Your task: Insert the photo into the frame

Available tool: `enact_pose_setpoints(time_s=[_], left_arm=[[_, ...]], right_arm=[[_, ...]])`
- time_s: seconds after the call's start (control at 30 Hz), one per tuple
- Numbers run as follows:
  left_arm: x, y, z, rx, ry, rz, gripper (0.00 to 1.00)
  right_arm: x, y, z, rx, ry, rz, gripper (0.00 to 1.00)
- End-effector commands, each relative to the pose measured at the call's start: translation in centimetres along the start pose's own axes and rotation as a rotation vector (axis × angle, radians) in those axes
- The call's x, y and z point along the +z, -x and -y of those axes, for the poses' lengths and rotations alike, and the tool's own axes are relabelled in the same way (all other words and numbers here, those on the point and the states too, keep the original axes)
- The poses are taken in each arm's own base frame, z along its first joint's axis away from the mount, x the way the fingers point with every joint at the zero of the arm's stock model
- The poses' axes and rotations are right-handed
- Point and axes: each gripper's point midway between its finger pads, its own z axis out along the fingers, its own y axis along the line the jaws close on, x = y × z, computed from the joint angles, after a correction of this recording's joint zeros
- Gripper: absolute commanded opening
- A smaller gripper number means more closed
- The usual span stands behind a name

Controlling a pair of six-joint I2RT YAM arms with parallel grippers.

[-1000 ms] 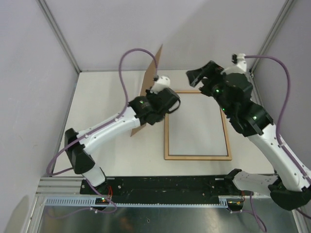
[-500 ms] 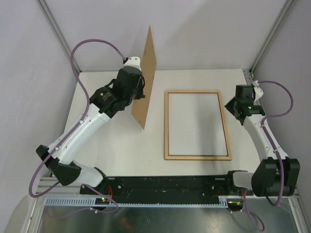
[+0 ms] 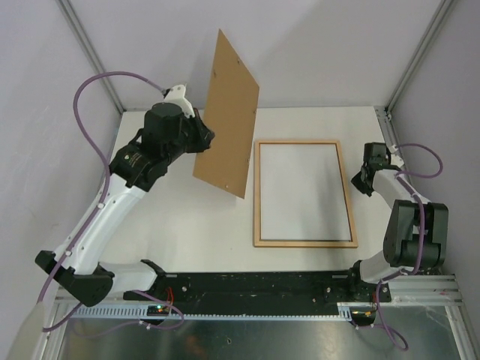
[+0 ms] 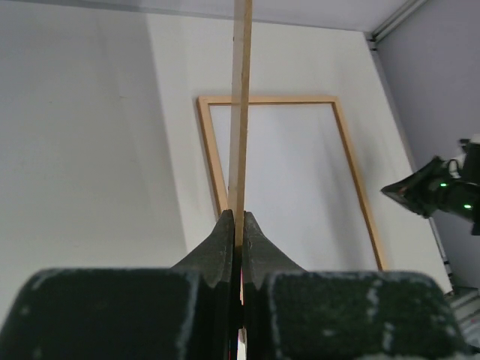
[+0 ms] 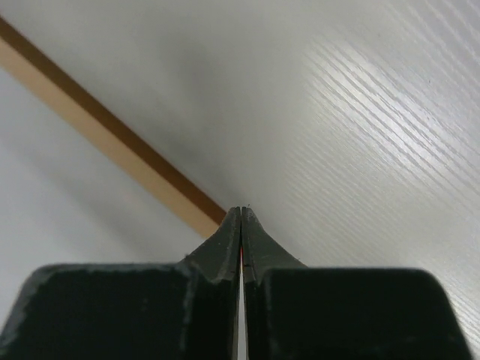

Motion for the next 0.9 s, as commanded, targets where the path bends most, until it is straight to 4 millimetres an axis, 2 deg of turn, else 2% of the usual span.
enact_pose_setpoints(time_s=[0.0, 0.23, 0.5, 0.6, 0.87], left_arm=[[-2.9, 4.4, 3.1, -0.096, -0.178, 0.159, 0.0], [-3.6, 4.1, 2.4, -0.17, -0.207, 0.181, 0.0], [-3.3, 3.2, 1.4, -0.267, -0.23, 0.186, 0.0], [-2.9, 2.4, 0.8, -0.299, -0.236, 0.174, 0.0], [-1.1, -0.9, -0.9, -0.363, -0.27, 0.098, 0.0]], right_arm=[[1.3, -0.8, 0.9, -0.004, -0.028, -0.006, 0.0], [2.3, -3.3, 1.5, -0.022, -0.029, -0.062, 0.0], [1.8, -6.7, 0.8, -0.03, 0.027, -0.104, 0.0], [1.3, -8.3, 0.1, -0.026, 0.073, -0.128, 0.0], [-0.7, -12.3, -3.8, -0.084, 0.207, -0.174, 0.0]])
